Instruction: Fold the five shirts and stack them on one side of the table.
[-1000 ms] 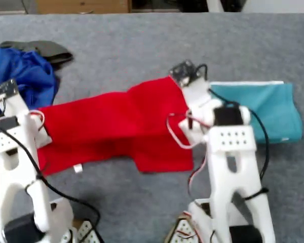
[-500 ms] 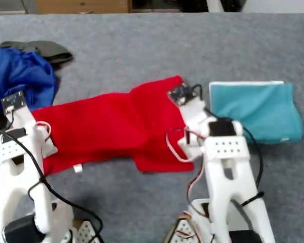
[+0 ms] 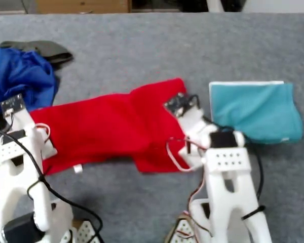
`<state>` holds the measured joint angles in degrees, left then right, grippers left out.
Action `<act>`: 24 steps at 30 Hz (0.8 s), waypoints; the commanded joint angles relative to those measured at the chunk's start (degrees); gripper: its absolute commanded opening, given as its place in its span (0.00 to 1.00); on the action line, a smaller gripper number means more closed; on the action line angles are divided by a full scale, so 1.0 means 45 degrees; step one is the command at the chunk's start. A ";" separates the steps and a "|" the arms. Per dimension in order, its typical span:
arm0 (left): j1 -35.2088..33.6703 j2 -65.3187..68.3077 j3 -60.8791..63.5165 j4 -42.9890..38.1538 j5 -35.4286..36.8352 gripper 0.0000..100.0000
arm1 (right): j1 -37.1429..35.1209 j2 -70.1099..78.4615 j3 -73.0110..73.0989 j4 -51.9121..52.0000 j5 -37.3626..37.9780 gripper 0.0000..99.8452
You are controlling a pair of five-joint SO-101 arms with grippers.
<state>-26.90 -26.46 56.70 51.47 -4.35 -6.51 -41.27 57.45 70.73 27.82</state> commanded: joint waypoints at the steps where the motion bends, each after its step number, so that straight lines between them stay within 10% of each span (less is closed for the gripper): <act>1: -0.0117 -0.0049 -0.0078 -0.0176 -0.0078 0.02 | 0.0127 -0.0400 0.0205 0.0000 0.0469 0.00; 15: 0.0293 0.0596 -0.2208 -0.0117 0.0996 0.02 | -0.0791 0.0107 -0.0752 -0.2110 0.0234 0.00; 24: 0.0860 0.5480 -1.1077 0.1563 0.2305 0.02 | 0.0049 0.8313 -1.0969 -0.3770 0.0195 0.00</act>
<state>-23.47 -8.70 24.44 54.37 3.47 -7.65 -17.63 28.79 54.46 29.23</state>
